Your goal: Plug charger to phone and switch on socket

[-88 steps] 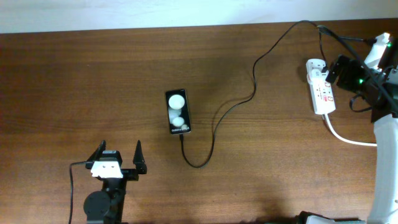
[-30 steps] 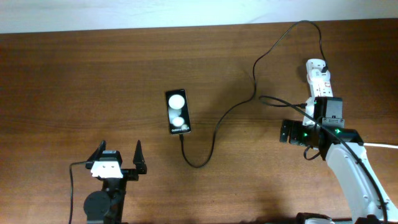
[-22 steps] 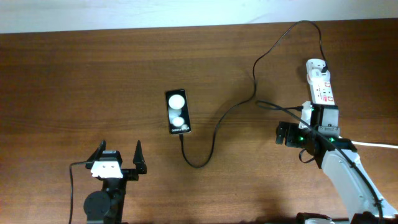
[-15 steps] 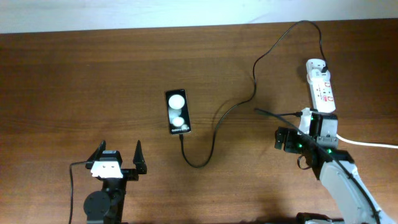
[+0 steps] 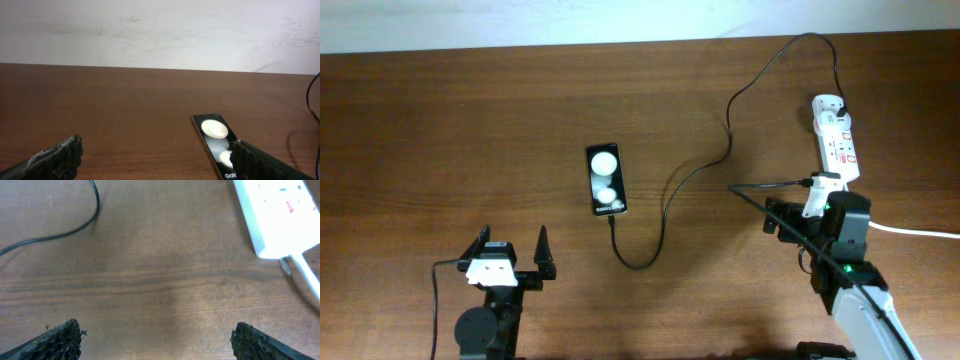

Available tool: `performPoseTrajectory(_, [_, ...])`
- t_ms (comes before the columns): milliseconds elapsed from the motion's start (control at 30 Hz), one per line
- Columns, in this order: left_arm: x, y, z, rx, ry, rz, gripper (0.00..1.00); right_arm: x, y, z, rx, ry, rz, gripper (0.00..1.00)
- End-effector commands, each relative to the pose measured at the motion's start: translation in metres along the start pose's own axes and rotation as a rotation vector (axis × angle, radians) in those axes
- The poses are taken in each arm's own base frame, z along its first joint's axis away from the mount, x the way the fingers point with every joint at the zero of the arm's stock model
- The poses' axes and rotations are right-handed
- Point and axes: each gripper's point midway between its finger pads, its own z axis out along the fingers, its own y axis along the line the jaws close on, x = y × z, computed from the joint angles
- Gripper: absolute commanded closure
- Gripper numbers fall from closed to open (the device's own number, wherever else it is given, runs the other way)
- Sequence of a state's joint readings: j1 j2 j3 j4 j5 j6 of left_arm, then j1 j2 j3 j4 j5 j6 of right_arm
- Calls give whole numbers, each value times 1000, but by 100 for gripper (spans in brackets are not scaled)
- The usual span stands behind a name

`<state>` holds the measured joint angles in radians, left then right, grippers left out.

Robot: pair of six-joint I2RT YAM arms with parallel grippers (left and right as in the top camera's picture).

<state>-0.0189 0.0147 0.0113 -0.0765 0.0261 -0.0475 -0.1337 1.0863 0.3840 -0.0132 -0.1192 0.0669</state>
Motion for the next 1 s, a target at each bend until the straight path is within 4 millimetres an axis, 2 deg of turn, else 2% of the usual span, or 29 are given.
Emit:
performPoseTrajectory(0, [1,3,0,-14,0,14,1,2,5,-3,-21,-72,-22,1])
performPoseTrajectory(133, [1,3,0,-14,0,14,1,-6,6,-10,-30,-216,-40,1])
performPoseTrajectory(367, [1,3,0,-14,0,14,1,-18,8,-21,-35,-278,-48,1])
performPoseTrajectory(600, [1,3,0,-14,0,14,1,-16,9,-22,-37,-282,-49,1])
performPoseTrajectory(767, [1,3,0,-14,0,14,1,-20,21,-31,-70,-368,-79,1])
performPoseTrajectory(967, [1,3,0,-14,0,14,1,-8,21,-40,-78,-446,-88,1])
